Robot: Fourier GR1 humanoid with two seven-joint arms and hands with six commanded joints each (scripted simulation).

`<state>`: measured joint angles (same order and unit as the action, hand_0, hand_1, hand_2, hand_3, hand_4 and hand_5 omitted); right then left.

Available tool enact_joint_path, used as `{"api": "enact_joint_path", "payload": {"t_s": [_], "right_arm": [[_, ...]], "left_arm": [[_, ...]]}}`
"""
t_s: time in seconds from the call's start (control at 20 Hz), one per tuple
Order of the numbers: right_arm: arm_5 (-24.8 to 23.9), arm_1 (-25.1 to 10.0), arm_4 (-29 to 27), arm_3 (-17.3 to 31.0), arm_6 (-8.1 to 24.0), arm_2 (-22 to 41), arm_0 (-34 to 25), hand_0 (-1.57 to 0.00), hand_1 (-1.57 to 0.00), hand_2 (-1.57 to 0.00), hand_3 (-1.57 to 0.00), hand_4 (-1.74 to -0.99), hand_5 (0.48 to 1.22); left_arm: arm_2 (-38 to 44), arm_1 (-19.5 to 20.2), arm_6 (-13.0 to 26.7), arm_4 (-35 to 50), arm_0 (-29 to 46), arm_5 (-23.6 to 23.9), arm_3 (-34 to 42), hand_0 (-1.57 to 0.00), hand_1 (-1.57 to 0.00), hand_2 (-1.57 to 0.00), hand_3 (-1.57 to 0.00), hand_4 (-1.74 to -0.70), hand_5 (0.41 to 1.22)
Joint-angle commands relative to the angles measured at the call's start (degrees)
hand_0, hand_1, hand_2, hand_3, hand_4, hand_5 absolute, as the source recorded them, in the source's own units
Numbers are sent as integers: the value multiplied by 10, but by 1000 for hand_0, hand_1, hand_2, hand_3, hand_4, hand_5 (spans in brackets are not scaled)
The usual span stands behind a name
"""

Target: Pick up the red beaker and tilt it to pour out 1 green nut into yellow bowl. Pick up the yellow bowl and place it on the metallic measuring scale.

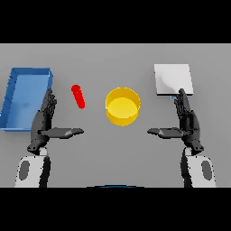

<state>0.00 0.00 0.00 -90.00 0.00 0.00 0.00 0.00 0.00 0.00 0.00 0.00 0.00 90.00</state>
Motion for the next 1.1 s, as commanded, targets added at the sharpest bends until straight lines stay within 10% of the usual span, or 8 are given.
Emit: {"api": "enact_joint_path", "payload": {"t_s": [0.0,0.25,0.35,0.5,1.05], "right_arm": [[-1,1,0,0,0,1,0,1,1,1,1,-1167,599],[-7,8,8,-8,-2,9,5,1,1,1,1,-1167,599],[-39,-28,117,-41,-60,49,45,1,1,1,1,-1163,595],[-59,-28,175,-66,-46,78,63,1,1,1,1,-1159,590],[-38,-27,152,-78,-49,78,67,1,1,1,1,-1256,631]], "left_arm": [[0,0,-1,0,2,0,1,1,1,1,1,-1151,599],[-6,1,-11,1,22,-5,16,1,1,1,1,-1151,599],[-38,22,-16,-39,55,-12,65,1,1,1,1,-1156,599],[-51,35,14,-56,71,-13,90,1,1,1,1,-1163,599],[-57,28,1,-105,-17,2,-30,1,1,1,1,-1222,626]]}}
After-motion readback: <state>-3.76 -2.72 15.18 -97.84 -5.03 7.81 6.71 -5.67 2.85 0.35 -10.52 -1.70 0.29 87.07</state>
